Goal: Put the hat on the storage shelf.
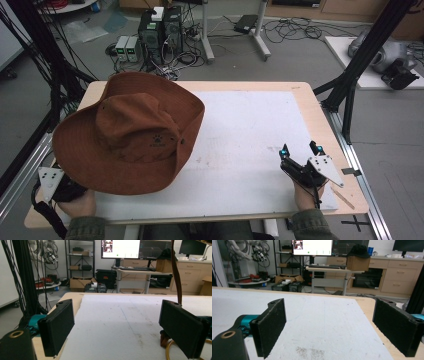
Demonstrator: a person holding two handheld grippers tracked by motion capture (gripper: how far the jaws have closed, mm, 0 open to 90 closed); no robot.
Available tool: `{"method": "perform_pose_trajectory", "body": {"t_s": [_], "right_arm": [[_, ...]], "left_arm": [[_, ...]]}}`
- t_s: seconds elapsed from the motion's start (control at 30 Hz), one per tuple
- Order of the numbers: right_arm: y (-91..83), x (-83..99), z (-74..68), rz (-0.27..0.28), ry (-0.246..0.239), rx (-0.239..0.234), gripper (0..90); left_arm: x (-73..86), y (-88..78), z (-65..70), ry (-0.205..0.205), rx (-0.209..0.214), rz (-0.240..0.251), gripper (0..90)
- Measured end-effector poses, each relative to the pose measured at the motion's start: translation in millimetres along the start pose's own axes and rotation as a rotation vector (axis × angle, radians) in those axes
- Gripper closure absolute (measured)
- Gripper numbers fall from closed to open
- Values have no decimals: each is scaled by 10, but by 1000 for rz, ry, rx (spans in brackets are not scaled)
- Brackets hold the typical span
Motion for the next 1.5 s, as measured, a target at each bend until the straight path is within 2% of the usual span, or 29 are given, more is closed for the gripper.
{"method": "perform_pose_trajectory", "body": {"t_s": [0.03,0.4,0.57,0.87,1.5], "right_arm": [[-6,8,-4,4,-10,2,109],[-10,21,23,8,21,7,109],[-3,41,40,-5,25,7,109],[-27,20,50,5,36,9,109],[-33,35,26,-10,49,-11,109]], "left_arm": [[0,-2,-2,0,0,-2,132],[8,5,-23,-4,-2,-5,132],[8,4,-21,-7,-4,-5,132],[8,2,-7,-10,2,-7,132],[10,6,-17,-22,7,-9,132]]}}
Point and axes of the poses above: each handheld gripper's, and its own axes: y roughly forward along the jaws, x roughly out of its underside, z roughly to its right, the point moved 7 cm from there along y, roughly forward along the jaws, and after that the axes turned 11 degrees about -y, right-handed, at the moved point
